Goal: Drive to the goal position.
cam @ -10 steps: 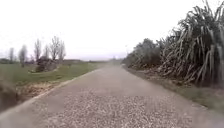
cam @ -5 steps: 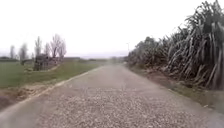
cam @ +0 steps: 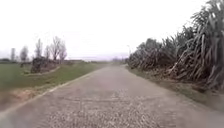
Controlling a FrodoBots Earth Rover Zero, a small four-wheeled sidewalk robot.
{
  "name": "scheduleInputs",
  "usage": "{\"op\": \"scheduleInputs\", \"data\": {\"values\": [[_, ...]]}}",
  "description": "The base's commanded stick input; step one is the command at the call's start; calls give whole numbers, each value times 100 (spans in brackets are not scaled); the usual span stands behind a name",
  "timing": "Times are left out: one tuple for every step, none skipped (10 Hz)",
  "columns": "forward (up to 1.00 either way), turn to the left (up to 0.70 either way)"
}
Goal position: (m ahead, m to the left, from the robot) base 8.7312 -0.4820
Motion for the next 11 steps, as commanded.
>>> {"op": "scheduleInputs", "data": {"values": [[85,-1],[85,-2],[85,-7],[85,-19],[85,-31],[85,-31],[85,0],[85,0],[85,0],[85,0],[85,0]]}}
